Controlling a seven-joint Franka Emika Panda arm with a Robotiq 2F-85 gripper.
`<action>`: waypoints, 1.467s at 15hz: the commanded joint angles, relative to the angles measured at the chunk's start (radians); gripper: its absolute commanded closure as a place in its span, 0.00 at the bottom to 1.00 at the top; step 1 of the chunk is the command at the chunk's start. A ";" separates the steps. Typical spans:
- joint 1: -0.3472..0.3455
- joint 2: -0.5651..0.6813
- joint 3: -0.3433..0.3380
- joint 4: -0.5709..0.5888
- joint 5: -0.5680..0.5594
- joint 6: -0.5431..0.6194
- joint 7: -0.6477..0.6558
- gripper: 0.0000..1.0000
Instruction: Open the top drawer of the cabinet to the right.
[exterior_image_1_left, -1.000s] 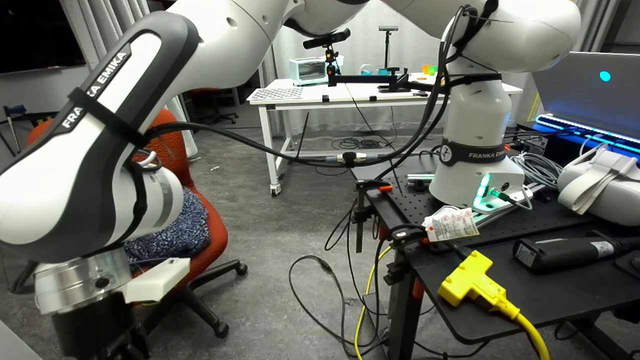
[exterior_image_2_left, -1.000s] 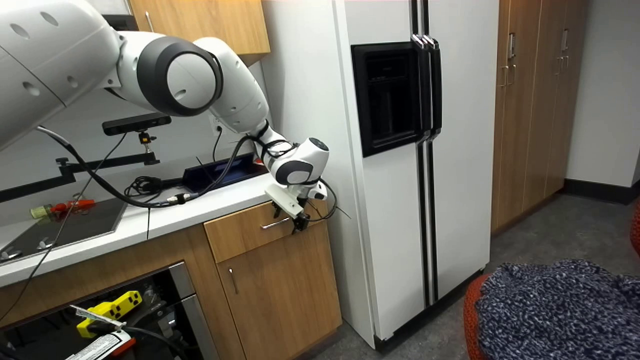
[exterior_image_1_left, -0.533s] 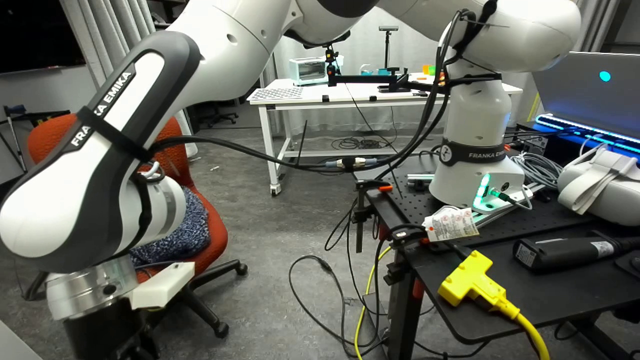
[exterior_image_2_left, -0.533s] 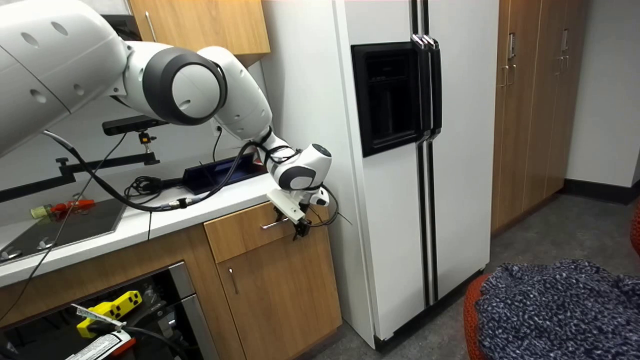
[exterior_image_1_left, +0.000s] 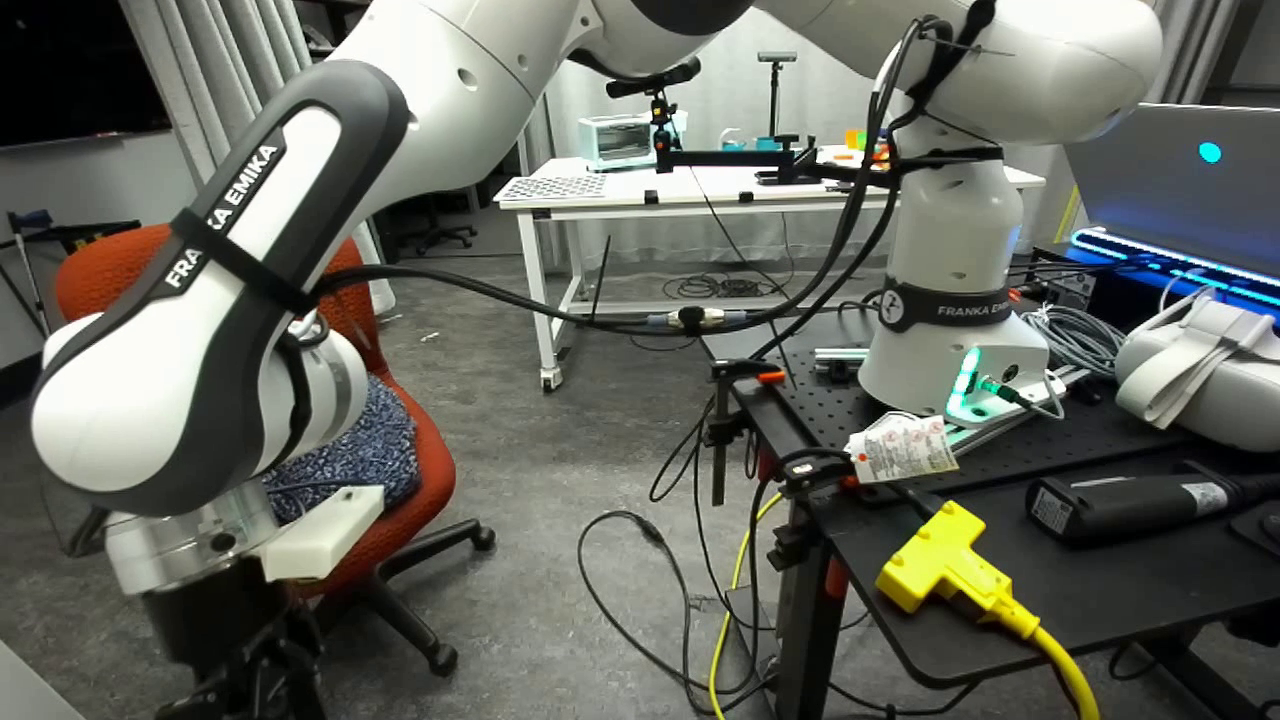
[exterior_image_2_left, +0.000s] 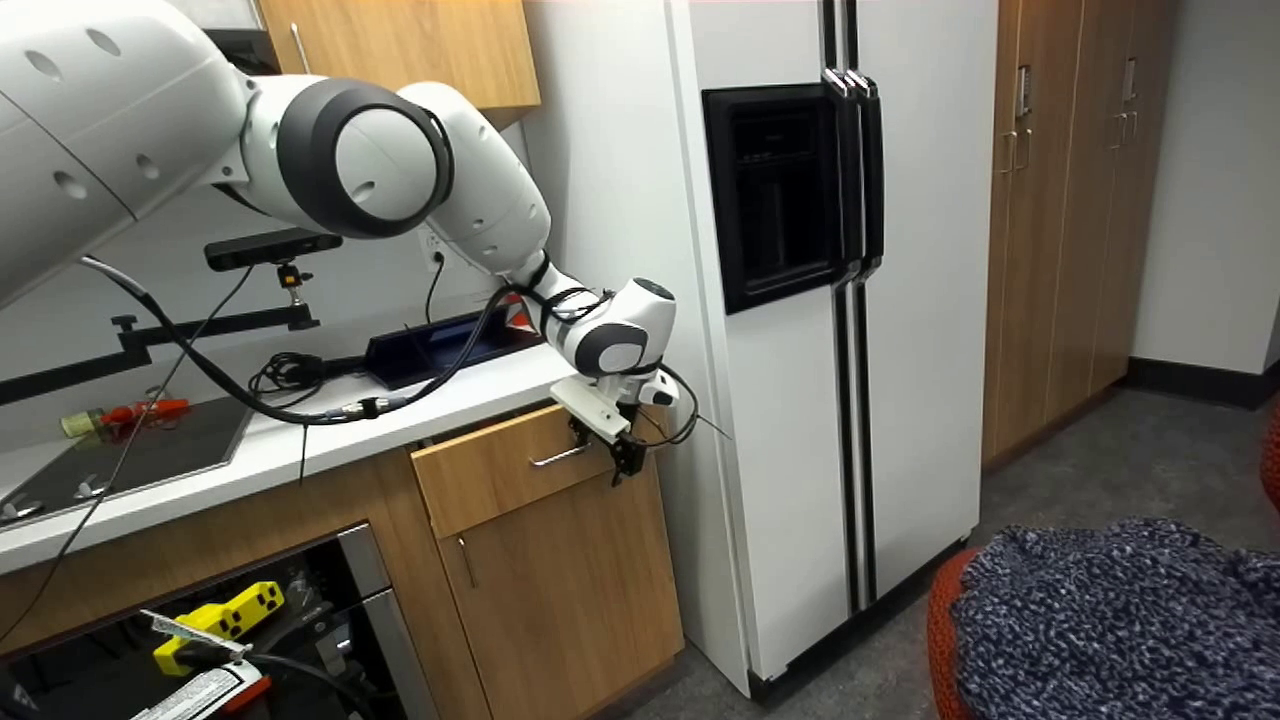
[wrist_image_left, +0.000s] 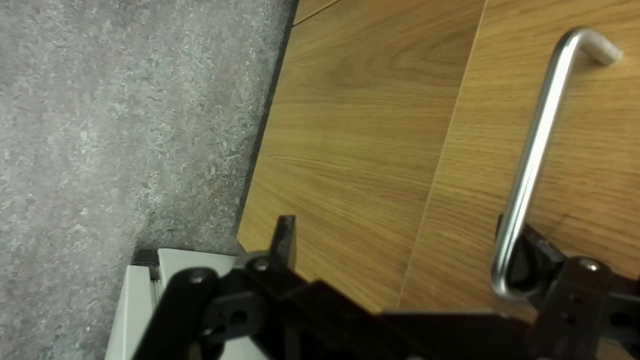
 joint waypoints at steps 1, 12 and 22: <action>0.015 -0.077 -0.047 -0.088 -0.047 0.018 0.051 0.00; 0.009 -0.429 -0.042 -0.469 -0.030 0.143 0.089 0.00; 0.096 -0.698 -0.030 -0.633 -0.035 0.108 0.147 0.00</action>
